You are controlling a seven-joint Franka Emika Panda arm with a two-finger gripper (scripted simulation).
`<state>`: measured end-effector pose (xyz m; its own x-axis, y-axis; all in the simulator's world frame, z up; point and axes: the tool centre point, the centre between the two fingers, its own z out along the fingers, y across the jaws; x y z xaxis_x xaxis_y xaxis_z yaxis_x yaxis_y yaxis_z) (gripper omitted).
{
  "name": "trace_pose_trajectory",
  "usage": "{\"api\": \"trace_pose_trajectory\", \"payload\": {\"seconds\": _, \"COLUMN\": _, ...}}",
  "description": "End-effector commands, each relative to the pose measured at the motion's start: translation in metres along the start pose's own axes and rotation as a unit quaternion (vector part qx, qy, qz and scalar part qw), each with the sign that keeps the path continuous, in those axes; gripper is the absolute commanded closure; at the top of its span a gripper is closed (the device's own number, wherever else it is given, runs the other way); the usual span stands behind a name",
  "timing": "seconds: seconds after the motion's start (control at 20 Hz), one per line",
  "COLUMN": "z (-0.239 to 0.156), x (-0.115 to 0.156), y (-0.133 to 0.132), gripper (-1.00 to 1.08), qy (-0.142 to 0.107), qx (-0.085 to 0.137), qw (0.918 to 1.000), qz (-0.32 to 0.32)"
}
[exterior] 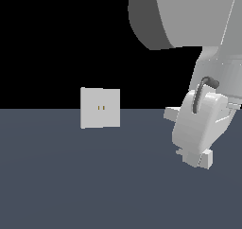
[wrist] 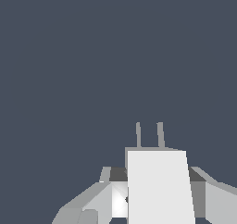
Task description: Plug the charger into the wall socket.
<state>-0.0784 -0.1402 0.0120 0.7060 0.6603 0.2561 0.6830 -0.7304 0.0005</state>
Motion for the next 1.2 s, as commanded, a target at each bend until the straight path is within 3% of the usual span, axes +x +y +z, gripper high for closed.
{"api": "trace_pose_trajectory", "payload": {"seconds": 0.0, "z": 0.000, "x": 0.000, "y": 0.000, "gripper": 1.08, "qy": 0.000, "qx": 0.000, "qw": 1.0000, "qz": 0.000}}
{"api": "trace_pose_trajectory", "payload": {"seconds": 0.55, "z": -0.008, "x": 0.017, "y": -0.019, "gripper": 1.08, "qy": 0.000, "qx": -0.007, "qw": 0.9996, "qz": 0.028}}
{"api": "trace_pose_trajectory", "payload": {"seconds": 1.15, "z": -0.029, "x": 0.071, "y": -0.064, "gripper": 1.08, "qy": 0.002, "qx": -0.027, "qw": 0.9942, "qz": 0.104}}
